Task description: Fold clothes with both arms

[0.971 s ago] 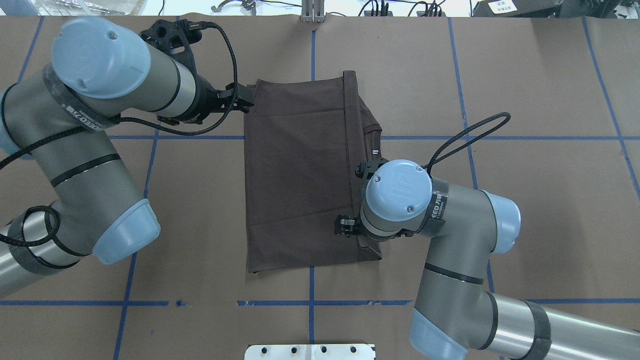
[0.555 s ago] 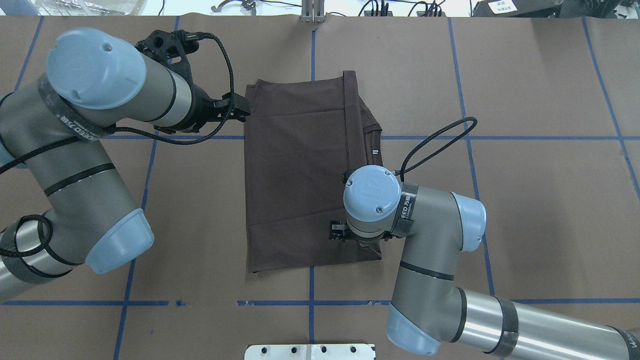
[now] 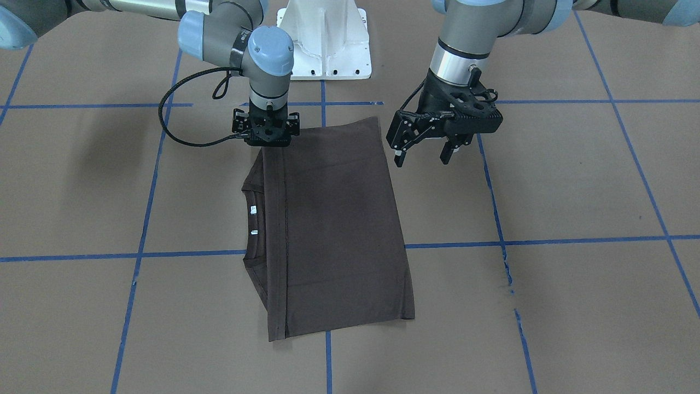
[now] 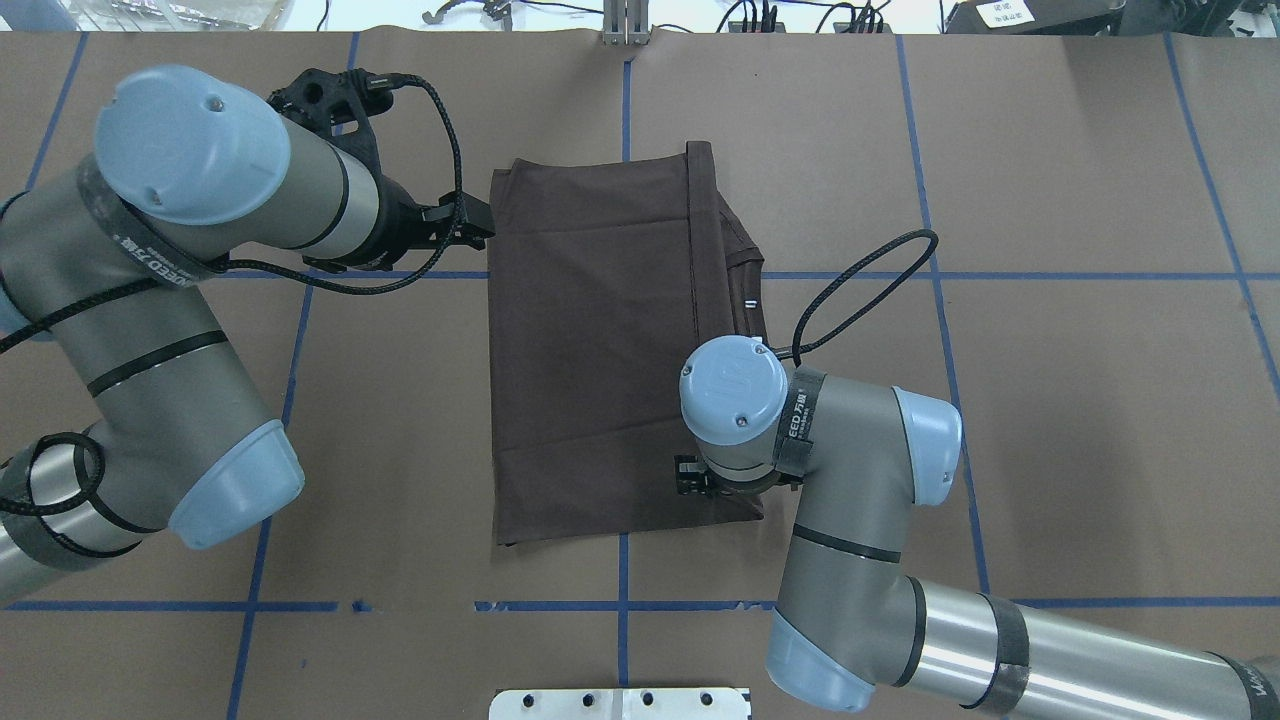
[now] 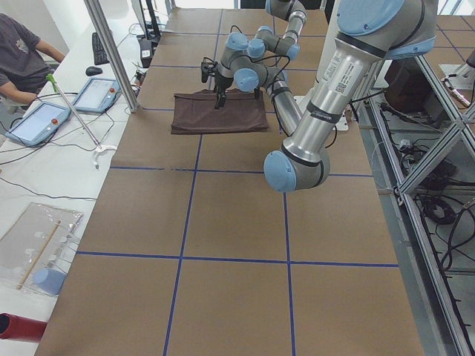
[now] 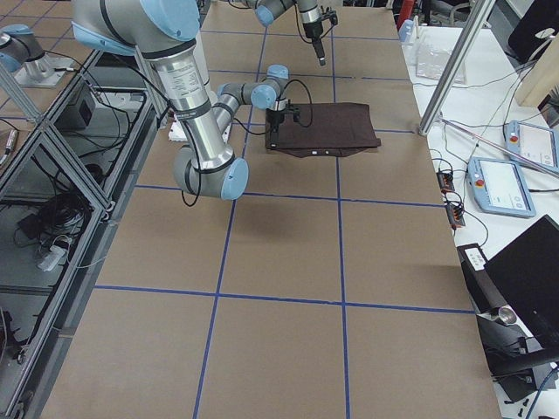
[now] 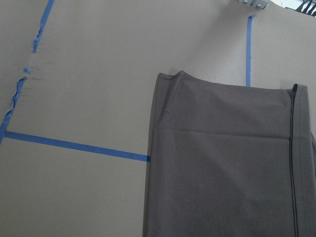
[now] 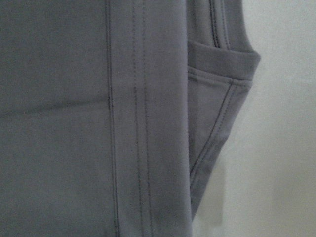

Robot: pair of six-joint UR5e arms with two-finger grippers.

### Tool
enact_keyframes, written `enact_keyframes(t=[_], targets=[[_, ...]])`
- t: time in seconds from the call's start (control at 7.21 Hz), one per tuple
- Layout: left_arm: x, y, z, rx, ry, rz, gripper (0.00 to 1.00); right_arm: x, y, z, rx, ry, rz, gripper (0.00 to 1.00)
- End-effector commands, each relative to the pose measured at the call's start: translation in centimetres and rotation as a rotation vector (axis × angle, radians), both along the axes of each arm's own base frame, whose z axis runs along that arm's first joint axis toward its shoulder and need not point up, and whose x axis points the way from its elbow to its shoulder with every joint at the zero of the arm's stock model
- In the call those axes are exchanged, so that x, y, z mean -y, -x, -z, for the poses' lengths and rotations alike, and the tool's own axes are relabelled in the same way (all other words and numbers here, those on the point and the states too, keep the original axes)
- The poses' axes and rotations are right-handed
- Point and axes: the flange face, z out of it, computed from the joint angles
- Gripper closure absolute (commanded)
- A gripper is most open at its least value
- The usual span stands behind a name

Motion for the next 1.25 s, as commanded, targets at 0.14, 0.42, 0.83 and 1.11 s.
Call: enact_keyframes(t=[0.14, 0.42, 0.83, 1.11], targets=[[0.0, 0.0, -0.2, 0.002, 0.001, 0.0, 0.0, 0.3, -0.4, -0.9, -0.028, 0.011, -0.004, 0.0], [0.0, -0.1, -0.1, -0.001, 0.002, 0.001, 0.0, 1.4, -2.1, -0.5, -0.052, -0.004, 0.016, 0.0], [-0.4, -0.6, -0.2, -0.002, 0.009, -0.005, 0.0, 2.0, -3.4, -2.9, -0.094, 0.004, 0.011, 0.0], [-0.7, -1.0, -0.2, -0.004, 0.01, -0.012, 0.0, 2.6, -5.9, -3.9, -0.094, -0.014, 0.021, 0.0]])
